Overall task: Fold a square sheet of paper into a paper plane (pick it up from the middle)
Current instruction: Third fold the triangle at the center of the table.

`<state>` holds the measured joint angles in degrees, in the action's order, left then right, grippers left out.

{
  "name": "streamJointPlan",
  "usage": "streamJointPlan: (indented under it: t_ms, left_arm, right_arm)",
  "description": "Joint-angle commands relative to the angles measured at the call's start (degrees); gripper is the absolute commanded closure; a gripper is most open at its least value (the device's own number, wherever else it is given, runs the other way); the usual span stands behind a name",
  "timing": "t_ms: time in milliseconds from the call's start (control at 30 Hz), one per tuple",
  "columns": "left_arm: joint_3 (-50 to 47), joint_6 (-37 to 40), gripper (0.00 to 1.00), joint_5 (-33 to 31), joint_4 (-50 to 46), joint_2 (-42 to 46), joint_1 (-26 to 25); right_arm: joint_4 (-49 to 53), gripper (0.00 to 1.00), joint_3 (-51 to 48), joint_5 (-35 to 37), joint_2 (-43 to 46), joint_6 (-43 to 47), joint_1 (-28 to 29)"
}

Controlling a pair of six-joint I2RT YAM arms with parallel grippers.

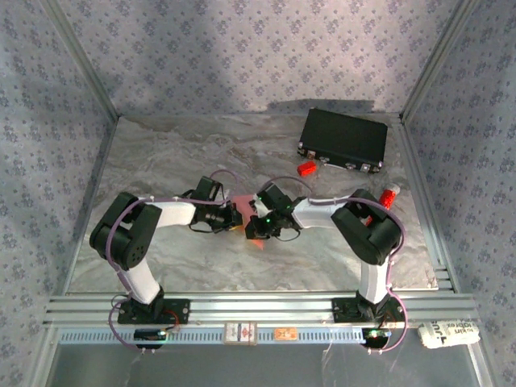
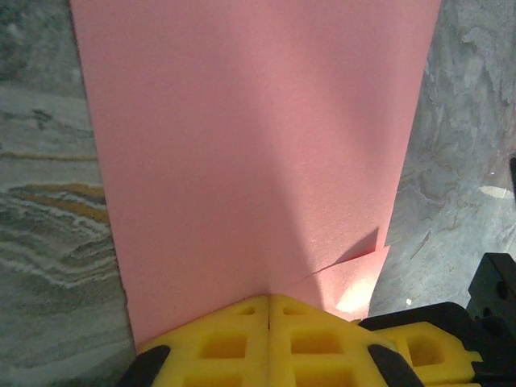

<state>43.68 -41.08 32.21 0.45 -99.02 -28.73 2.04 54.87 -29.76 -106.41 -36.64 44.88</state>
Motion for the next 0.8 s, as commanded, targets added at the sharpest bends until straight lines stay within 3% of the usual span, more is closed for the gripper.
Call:
streamJointPlan:
  t_ms: [0,500,633,767]
  left_arm:
    - [-1.66,1.57,0.96,-2.23,-4.67,-1.59,0.72]
    - [-3.56,-0.76,0.97,-1.33,-3.14,-1.49,1.20]
    - [-5.10,-4.94,0.97,-1.18,-0.56,0.31,0.66]
    - [-8.32,-12.56,0.97,-2.99,5.15,3.97,-2.58]
  right_arm:
    - [2.85,0.92,-3.17,0.75,2.68,0.10,0.12]
    - [2.37,0.89,-13.85,-1.10,12.35,0.21,-1.03]
    - [3.35,0.87,-15.24,2.95,17.11,0.17,-1.88]
    - [7.10,0.78,-14.04,11.74,21.05,0.17,-1.62]
